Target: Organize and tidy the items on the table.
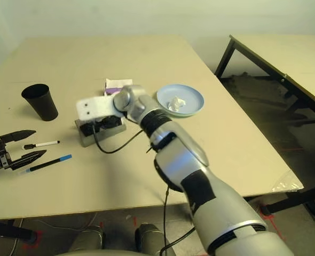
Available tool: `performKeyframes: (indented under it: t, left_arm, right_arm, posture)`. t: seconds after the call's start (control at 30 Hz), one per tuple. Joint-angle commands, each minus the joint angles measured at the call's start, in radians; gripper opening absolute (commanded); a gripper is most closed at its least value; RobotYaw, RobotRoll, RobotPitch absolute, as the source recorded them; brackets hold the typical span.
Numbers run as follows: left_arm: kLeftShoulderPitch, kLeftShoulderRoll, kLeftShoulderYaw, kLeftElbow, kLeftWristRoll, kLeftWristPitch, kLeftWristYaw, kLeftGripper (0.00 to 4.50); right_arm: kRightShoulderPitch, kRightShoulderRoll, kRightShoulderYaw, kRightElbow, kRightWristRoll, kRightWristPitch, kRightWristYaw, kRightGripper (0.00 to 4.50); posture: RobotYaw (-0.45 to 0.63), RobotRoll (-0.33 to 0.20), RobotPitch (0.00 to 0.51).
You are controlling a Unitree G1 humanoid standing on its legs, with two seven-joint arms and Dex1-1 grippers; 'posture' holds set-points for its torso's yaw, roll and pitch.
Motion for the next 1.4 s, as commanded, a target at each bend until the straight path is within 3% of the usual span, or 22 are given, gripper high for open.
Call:
performKeyframes:
  t: [0.03,0.2,0.4,0.63,0.87,0.97,1.17,1.4]
  left_arm:
    - [0.014,-0.01,0.001,0.008,0.013,-0.008,0.0,4.5]
    - [0.004,-0.017,-0.003,0.022,0.019,-0.012,0.007,4.5]
    - [-0.014,-0.021,0.004,0.037,0.022,-0.011,0.016,4.5]
    - [-0.009,-0.017,0.017,0.034,0.019,-0.008,0.021,4.5]
    - [0.001,-0.017,0.026,0.03,0.022,-0.011,0.026,4.5]
    - [0.001,-0.017,0.028,0.03,0.021,-0.011,0.029,4.5]
    - [-0.008,-0.021,0.024,0.033,0.023,-0.008,0.039,4.5]
    - [-0.037,-0.038,0.008,0.043,0.033,-0.011,0.062,4.5]
  right_arm:
    - [0.135,-0.119,-0.072,-0.324,0.113,0.245,0.162,4.47]
    - [0.346,-0.245,-0.222,-0.653,0.315,0.55,0.21,4.47]
    - [0.586,-0.276,-0.401,-0.765,0.498,0.536,0.117,4.47]
    - [0.816,-0.235,-0.506,-0.72,0.605,0.314,0.008,4.47]
    - [0.948,-0.066,-0.695,-0.5,0.674,-0.126,-0.216,4.47]
    - [0.988,-0.065,-0.698,-0.435,0.681,-0.22,-0.208,4.47]
    - [1.076,-0.108,-0.663,-0.321,0.735,-0.37,-0.026,4.47]
    - [1.063,-0.168,-0.623,-0.239,0.748,-0.446,0.118,4.47]
  posture:
    - [0.1,0.0,0.037]
    - [0.09,0.0,0.04]
    - [0.08,0.0,0.038]
    - [0.08,0.0,0.033]
    - [0.08,0.0,0.03]
    - [0.08,0.0,0.028]
    - [0.07,0.0,0.02]
    - [0.06,0.0,0.019]
